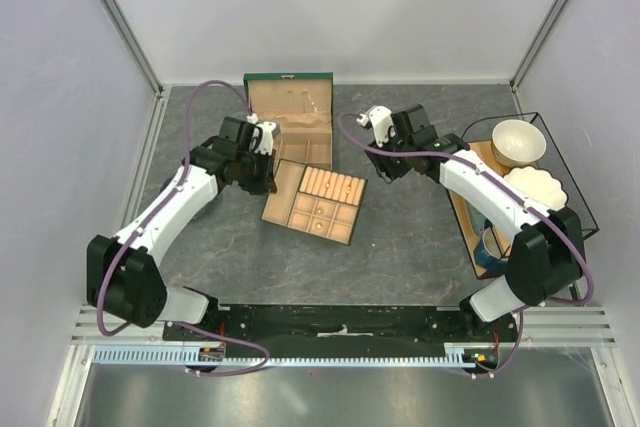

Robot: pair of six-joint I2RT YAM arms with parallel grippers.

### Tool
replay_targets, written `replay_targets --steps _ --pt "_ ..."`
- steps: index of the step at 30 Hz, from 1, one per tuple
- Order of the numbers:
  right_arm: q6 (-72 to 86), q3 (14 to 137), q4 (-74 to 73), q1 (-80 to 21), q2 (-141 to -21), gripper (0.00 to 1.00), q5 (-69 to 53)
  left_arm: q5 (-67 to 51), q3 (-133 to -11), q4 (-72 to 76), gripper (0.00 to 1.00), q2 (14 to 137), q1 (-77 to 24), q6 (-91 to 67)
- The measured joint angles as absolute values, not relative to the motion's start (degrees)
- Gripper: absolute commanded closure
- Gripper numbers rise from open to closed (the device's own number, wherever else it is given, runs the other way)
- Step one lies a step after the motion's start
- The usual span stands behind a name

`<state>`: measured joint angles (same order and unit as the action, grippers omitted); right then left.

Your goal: Organize the mixed jewelry

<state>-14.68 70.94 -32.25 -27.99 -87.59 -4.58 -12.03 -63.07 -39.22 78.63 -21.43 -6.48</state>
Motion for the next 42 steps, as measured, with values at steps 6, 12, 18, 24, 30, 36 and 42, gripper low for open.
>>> replay_targets --steps 6,12,18,24,30,36,42 --pt "-14.33 72.34 -32.27 -25.96 -86.83 0.43 -5.93 -15.35 -70.24 -44.66 0.98 86.00 -14.39 -6.02" --pt "-14.33 72.20 -32.69 -25.74 -85.97 0.43 -7.38 -15.59 -79.48 -49.39 0.98 94.98 -8.95 -5.34" --pt "-14.37 71.26 -32.86 -25.63 -85.52 0.44 -8.40 -15.03 -89.32 -52.34 0.98 101.32 -7.99 -4.67" --pt "-14.61 70.61 -33.12 -25.61 -85.34 0.44 -9.28 -14.06 -96.90 -55.59 0.99 107.53 -7.94 -4.27" --pt "-14.79 69.67 -33.12 -25.61 -85.01 0.44 -9.74 -12.40 -102.00 -58.19 0.98 113.16 -7.66 -4.16" --pt "-14.94 68.90 -33.08 -25.58 -84.99 0.44 -10.55 -11.42 -106.10 -59.44 0.99 116.79 -7.20 -4.16" --pt "-15.20 68.47 -33.06 -25.58 -84.99 0.44 -10.92 -10.48 -107.33 -59.94 0.99 118.80 -7.07 -4.14"
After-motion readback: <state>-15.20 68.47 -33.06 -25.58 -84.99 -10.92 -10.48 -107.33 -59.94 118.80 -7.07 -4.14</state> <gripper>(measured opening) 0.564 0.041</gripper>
